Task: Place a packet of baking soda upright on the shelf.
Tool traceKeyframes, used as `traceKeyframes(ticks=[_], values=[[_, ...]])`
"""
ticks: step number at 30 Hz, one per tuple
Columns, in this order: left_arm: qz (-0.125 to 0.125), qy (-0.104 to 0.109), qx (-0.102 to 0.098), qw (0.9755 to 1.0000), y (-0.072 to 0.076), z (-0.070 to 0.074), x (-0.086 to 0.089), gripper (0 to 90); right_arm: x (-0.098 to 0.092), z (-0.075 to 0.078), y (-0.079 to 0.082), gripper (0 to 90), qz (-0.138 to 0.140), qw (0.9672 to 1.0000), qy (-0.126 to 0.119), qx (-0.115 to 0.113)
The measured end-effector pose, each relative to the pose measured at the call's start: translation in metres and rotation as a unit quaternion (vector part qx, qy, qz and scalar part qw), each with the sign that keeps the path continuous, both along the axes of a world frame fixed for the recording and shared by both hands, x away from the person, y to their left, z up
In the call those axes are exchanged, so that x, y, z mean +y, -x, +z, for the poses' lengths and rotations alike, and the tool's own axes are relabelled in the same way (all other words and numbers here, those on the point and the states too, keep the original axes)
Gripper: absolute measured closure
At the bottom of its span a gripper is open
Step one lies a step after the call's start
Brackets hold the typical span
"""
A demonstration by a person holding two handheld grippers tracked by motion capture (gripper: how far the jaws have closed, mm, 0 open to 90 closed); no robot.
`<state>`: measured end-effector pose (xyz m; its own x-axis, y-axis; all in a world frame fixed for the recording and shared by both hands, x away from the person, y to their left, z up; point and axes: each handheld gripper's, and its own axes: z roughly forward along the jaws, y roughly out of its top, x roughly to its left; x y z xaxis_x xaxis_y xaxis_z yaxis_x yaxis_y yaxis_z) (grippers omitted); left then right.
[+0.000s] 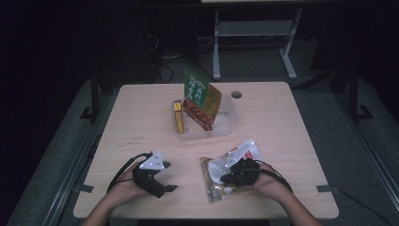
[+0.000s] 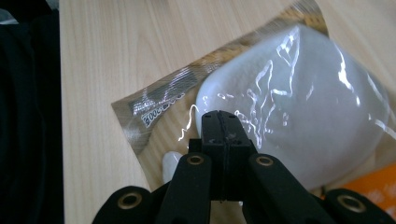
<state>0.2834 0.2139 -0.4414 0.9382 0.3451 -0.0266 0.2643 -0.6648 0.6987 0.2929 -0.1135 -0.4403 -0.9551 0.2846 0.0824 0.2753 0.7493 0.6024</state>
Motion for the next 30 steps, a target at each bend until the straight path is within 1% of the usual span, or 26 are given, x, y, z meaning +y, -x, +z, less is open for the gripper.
traceKeyframes(ticks=[1,2,3,6,7,8,9,11,13,14,15,16,17,18,19,20,23,27,30], values=[[0.0,0.001,0.0,1.0,0.0,0.0,0.001,14.9,0.002,0.003,-0.002,90.0,-0.004,0.9998,0.0,-0.018],[0.002,0.003,0.0,1.0,0.0,0.0,0.001,14.9,0.002,0.003,-0.002,90.0,-0.004,0.9998,0.0,-0.018],[0.001,0.001,-0.001,1.0,0.0,0.0,0.002,14.9,0.002,0.004,-0.003,90.0,-0.01,0.9997,-0.003,-0.021],[0.0,0.0,-0.003,1.0,-0.001,0.0,0.002,14.9,-0.001,0.004,-0.009,90.0,-0.03,0.999,0.004,-0.033],[-0.001,0.0,-0.004,1.0,-0.001,0.0,0.002,14.9,-0.001,0.003,-0.01,90.0,-0.036,0.999,0.007,-0.026],[0.003,0.006,-0.002,1.0,0.0,0.0,0.001,14.9,0.0,0.0,-0.011,90.0,-0.033,0.9989,0.016,-0.028],[-0.001,0.001,-0.004,1.0,-0.001,0.001,0.001,14.9,0.001,-0.002,-0.012,90.0,-0.028,0.9992,0.016,-0.026],[0.0,0.001,-0.004,1.0,0.0,0.001,0.001,14.9,0.005,-0.003,-0.012,90.0,-0.023,0.9992,0.018,-0.027],[-0.001,0.001,-0.004,1.0,0.0,0.001,0.001,14.9,0.014,-0.004,-0.011,90.0,-0.014,0.9995,0.012,-0.024],[-0.001,0.0,-0.004,1.0,0.0,0.001,0.0,14.9,0.014,-0.004,-0.011,90.0,-0.014,0.9995,0.012,-0.024],[-0.004,-0.006,-0.004,1.0,-0.001,0.002,0.001,14.9,0.022,-0.004,-0.011,90.0,-0.005,0.9996,0.01,-0.025],[-0.004,-0.006,-0.004,1.0,-0.001,0.002,0.001,14.9,0.022,-0.004,-0.011,90.0,-0.005,0.9996,0.01,-0.025],[-0.004,-0.007,-0.004,1.0,-0.001,0.002,0.001,14.9,0.026,-0.004,-0.011,90.0,-0.001,0.9996,0.009,-0.026],[-0.004,-0.005,-0.005,1.0,-0.001,0.002,0.001,14.9,0.03,-0.004,-0.011,90.0,0.004,0.9996,0.009,-0.028],[-0.002,-0.003,-0.005,1.0,-0.001,0.002,0.001,14.9,0.039,-0.005,-0.011,90.0,0.012,0.9995,0.004,-0.029],[-0.001,-0.002,-0.005,1.0,-0.001,0.002,0.001,14.9,0.039,-0.005,-0.011,90.0,0.012,0.9995,0.004,-0.029],[0.0,0.0,-0.005,1.0,0.0,0.002,0.001,14.9,0.051,-0.005,-0.014,90.0,0.024,0.9995,-0.001,-0.022],[0.0,-0.001,-0.007,1.0,0.0,0.003,0.002,14.9,0.067,-0.005,-0.019,90.0,0.039,0.9988,0.003,-0.028],[0.002,0.001,-0.009,1.0,0.0,0.003,0.004,14.8,0.078,-0.005,-0.022,90.0,0.048,0.9984,0.0,-0.031]])
